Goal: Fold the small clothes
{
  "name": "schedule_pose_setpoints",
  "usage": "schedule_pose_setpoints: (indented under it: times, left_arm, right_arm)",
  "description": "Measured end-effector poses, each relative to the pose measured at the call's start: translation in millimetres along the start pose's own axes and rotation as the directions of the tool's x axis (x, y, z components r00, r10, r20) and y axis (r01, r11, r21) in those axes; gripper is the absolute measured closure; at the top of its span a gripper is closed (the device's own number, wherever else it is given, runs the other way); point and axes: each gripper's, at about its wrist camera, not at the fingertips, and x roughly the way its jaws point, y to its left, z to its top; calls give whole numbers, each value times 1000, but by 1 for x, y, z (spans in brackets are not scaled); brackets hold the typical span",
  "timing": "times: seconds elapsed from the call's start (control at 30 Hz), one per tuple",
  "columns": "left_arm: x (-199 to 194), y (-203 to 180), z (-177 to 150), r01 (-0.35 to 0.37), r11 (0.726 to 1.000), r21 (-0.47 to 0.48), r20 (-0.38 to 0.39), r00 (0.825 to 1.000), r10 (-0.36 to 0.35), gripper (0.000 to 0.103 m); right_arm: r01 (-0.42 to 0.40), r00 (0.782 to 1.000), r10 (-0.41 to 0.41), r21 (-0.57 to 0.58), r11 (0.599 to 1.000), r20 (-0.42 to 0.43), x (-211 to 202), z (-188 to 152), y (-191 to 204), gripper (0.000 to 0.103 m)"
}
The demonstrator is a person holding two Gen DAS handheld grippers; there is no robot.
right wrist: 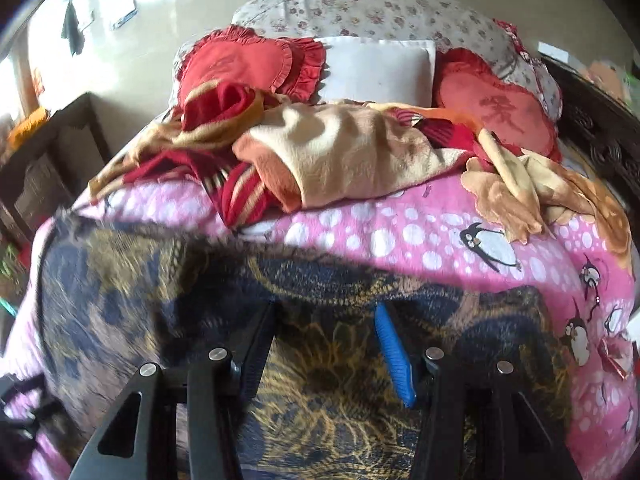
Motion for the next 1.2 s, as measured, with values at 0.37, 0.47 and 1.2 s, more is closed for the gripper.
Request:
schedule_pose_setpoints:
  times: [0.37,0.47,1.2]
  left_arm:
    - [-2,1,-8,49,998,-38,51,998,-47,41]
    - [-6,7,-11,88,995,-50,62,995,-84,41]
    - [-15,28,-33,248,965,-80,190,954,-230,32]
  right_arm:
    - [-61,997,57,-97,993,-44,26,1,72,54]
    - [-34,999,32,-54,998,-35,29,9,74,54]
    - [-124,990,122,-35,992,-70,-6,-5,118,40]
